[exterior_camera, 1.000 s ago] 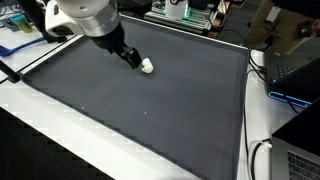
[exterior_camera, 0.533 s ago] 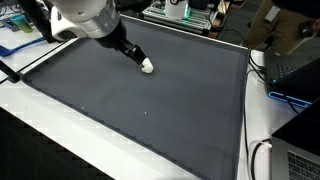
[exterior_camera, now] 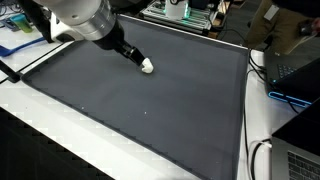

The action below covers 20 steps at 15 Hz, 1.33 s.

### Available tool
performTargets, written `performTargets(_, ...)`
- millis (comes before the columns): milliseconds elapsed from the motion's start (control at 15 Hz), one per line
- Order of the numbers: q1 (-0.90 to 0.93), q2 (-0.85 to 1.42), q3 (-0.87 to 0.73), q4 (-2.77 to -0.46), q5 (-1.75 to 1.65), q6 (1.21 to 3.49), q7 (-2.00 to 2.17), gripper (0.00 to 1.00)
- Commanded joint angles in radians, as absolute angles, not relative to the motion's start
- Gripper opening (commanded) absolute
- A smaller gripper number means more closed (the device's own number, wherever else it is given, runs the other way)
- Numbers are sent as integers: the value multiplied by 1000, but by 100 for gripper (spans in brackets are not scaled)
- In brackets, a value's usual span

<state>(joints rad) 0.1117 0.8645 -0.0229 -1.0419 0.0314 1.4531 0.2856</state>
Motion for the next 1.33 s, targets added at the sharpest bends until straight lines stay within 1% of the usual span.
performTargets(0, 97, 892, -24, -1010, 45, 1411, 317, 100)
performTargets(667, -35, 977, -13, -978, 192, 1288, 316, 100)
performTargets(933, -63, 992, -16, -977, 263, 1296, 365, 100)
performTargets(1267, -47, 987, -22, -977, 290, 1328, 419, 100)
